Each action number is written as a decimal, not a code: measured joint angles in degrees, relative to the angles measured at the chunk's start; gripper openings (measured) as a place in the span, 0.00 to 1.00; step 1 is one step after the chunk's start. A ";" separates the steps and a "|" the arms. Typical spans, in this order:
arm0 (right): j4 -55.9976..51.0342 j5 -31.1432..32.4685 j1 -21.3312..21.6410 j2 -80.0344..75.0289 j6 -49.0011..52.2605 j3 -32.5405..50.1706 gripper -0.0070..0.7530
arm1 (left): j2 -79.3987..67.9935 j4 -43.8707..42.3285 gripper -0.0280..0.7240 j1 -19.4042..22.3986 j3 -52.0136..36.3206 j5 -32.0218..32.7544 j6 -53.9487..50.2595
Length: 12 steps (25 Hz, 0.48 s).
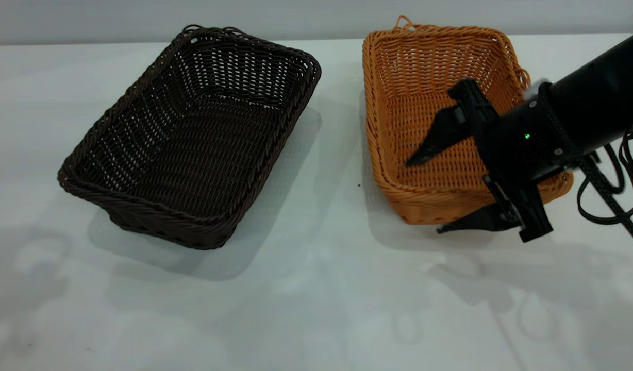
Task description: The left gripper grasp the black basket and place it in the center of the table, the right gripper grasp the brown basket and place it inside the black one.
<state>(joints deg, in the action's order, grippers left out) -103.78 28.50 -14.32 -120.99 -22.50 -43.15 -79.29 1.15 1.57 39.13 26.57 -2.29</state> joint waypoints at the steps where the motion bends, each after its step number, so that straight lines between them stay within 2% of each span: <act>1: 0.00 -1.72 0.00 -0.18 1.84 0.00 0.79 | -0.47 0.05 0.76 0.00 0.45 -0.31 0.21; 6: -0.05 -7.08 -0.42 -0.65 5.92 -0.05 0.79 | -5.28 1.20 0.76 0.00 5.94 -0.43 4.61; 12: -0.29 -10.22 -0.42 -0.65 7.37 -0.83 0.79 | -17.41 1.39 0.76 -1.48 16.23 -0.48 7.18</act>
<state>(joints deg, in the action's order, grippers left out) -104.08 18.27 -14.75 -121.64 -15.13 -43.97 -96.70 2.54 0.08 55.36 26.09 4.89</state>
